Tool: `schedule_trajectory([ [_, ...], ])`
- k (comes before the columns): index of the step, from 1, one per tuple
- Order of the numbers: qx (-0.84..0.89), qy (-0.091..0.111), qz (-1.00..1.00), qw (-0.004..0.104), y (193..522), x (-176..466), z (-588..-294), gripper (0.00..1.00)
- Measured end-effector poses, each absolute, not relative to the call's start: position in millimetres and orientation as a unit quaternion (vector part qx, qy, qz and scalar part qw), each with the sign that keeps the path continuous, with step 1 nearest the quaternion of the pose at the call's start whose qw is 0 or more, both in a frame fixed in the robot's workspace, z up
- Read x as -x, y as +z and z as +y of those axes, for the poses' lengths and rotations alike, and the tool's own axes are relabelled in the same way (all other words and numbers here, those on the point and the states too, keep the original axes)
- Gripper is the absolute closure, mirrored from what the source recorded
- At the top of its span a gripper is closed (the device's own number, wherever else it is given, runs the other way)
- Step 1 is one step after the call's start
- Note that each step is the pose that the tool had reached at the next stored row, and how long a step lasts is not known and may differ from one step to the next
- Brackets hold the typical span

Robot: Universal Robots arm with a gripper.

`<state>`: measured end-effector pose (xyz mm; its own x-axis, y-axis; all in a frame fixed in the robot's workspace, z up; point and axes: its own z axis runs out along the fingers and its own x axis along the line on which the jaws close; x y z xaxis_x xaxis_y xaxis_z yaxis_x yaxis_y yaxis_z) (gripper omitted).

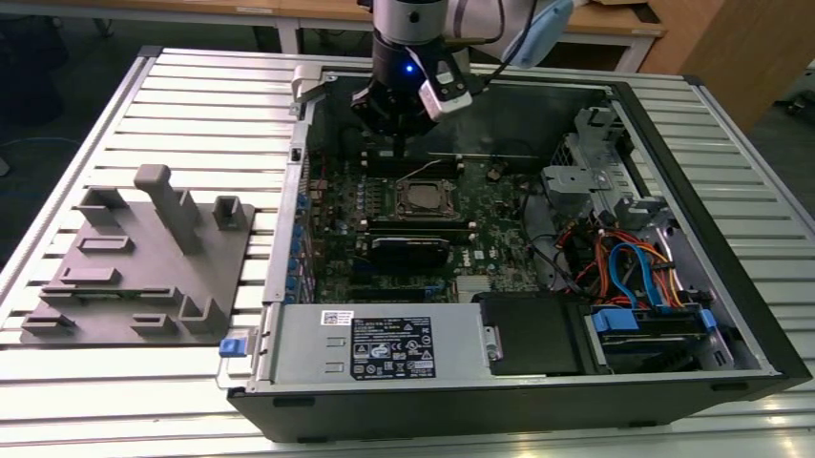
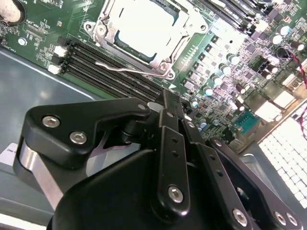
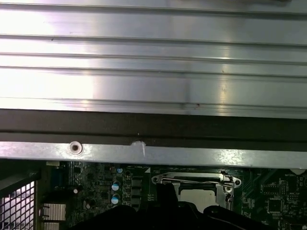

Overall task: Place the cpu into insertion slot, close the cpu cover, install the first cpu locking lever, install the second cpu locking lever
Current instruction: 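Install the first cpu locking lever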

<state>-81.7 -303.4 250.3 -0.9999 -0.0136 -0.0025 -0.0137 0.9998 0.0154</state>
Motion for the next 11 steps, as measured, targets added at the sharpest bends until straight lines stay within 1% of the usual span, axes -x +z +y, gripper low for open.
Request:
schedule_trajectory([
  [11,-0.012,0.008,1.000,0.001,248.8,77.7,-303.5,0.90],
])
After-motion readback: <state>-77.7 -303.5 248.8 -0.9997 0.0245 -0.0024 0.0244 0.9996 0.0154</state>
